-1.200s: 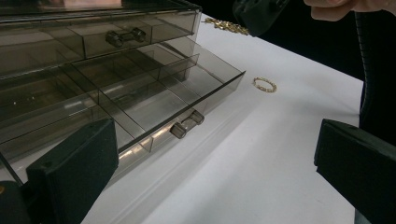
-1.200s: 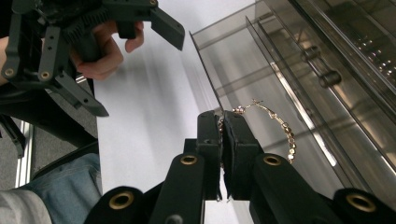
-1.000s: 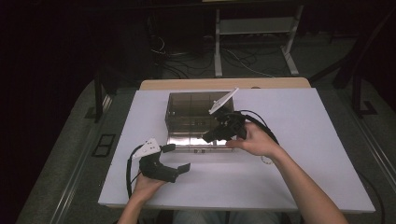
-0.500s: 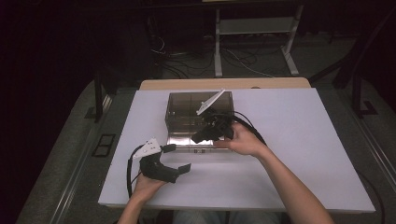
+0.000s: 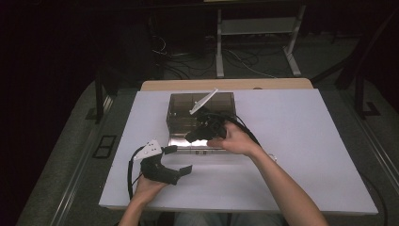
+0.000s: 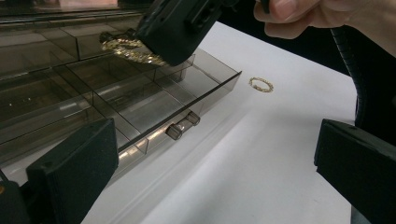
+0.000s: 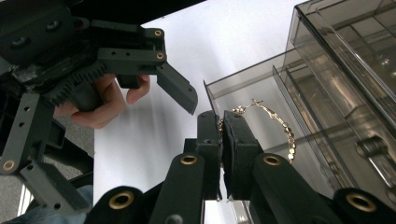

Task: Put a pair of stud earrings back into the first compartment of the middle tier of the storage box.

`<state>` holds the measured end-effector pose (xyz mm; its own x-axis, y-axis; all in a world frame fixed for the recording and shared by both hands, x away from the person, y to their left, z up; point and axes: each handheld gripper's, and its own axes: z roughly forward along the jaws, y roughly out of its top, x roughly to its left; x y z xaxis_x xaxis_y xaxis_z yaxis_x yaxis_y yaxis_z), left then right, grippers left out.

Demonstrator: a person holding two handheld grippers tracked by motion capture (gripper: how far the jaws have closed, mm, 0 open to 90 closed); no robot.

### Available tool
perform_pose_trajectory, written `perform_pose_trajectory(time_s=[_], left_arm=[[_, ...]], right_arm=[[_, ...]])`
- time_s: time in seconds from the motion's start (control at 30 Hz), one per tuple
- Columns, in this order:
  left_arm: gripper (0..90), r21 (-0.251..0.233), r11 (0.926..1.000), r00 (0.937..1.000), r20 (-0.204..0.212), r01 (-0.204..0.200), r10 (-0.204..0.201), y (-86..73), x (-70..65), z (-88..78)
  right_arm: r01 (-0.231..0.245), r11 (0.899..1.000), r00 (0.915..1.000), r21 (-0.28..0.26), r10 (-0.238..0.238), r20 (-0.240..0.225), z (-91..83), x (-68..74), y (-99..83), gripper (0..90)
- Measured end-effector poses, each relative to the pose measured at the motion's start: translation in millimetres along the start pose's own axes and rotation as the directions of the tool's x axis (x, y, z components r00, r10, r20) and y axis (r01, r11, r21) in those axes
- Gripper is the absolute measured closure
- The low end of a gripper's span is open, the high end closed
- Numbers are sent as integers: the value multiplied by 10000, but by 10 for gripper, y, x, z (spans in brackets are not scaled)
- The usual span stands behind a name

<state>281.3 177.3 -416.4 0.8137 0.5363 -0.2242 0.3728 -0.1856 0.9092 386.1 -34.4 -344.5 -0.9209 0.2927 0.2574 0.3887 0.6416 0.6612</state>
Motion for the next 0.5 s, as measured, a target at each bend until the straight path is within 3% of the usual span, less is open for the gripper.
perform_pose_trajectory(time_s=[0.5], left_arm=[[0, 9, 10000, 10000, 32, -74, 74, 0, -1, -7]], right_arm=[[-199, 9998, 9997, -15, 199, -130, 244, -98, 57, 848]])
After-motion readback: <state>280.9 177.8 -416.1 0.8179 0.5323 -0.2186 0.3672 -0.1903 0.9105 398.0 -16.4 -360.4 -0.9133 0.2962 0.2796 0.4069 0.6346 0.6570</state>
